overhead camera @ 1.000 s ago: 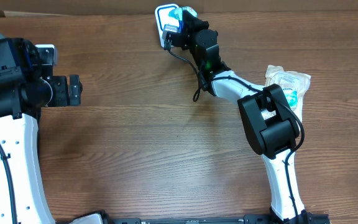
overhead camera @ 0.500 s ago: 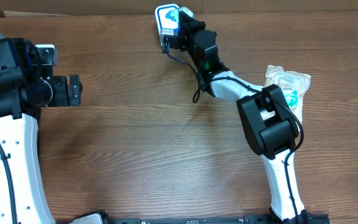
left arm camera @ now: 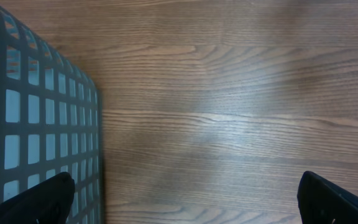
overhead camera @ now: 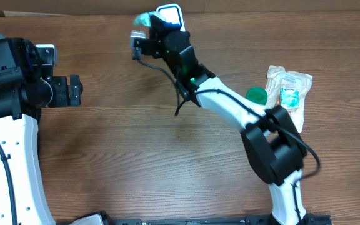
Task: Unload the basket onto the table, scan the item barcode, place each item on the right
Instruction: 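Hold the wipes pack in front of the white scanner, then carry the wipes pack right and drop it beside the green jar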
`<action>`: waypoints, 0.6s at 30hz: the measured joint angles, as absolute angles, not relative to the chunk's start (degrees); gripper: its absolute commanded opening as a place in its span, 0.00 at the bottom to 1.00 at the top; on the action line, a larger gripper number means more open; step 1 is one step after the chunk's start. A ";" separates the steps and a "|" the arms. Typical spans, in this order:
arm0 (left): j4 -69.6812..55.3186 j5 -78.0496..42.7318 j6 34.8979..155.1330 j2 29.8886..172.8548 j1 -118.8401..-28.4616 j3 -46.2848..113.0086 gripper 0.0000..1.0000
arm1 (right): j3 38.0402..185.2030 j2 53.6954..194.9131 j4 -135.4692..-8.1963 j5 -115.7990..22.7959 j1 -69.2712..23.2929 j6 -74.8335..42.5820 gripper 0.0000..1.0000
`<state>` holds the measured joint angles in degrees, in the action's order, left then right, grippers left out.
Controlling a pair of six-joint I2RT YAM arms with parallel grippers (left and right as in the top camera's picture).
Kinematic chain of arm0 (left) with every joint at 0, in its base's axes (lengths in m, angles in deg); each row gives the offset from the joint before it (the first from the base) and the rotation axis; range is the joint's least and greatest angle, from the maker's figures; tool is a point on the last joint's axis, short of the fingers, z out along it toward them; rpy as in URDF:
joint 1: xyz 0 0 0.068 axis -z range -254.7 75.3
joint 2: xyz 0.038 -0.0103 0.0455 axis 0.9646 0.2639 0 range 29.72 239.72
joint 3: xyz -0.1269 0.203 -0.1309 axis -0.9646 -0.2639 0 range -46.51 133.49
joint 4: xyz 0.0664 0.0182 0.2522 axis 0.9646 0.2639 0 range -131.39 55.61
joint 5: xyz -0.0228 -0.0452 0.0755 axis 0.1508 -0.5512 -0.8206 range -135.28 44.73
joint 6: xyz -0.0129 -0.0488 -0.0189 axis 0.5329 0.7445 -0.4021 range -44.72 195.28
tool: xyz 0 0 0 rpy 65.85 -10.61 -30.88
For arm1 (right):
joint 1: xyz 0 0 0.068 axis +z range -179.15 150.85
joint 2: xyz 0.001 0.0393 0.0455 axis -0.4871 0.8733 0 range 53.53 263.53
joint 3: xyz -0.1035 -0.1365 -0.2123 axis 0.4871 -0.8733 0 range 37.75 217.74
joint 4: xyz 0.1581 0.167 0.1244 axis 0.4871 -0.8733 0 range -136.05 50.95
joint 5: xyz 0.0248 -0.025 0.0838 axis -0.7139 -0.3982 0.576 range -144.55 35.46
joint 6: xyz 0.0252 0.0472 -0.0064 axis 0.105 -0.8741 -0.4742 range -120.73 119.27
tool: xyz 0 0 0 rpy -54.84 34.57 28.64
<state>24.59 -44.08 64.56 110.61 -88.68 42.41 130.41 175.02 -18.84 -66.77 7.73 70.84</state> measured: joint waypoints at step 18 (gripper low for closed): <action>24.61 -44.08 64.56 110.61 -88.68 42.41 1.00 | 131.04 150.04 -106.77 -72.46 14.16 -18.36 0.04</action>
<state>24.61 -44.08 64.56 110.61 -88.68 42.41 131.04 150.04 -106.77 -72.46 14.16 -18.36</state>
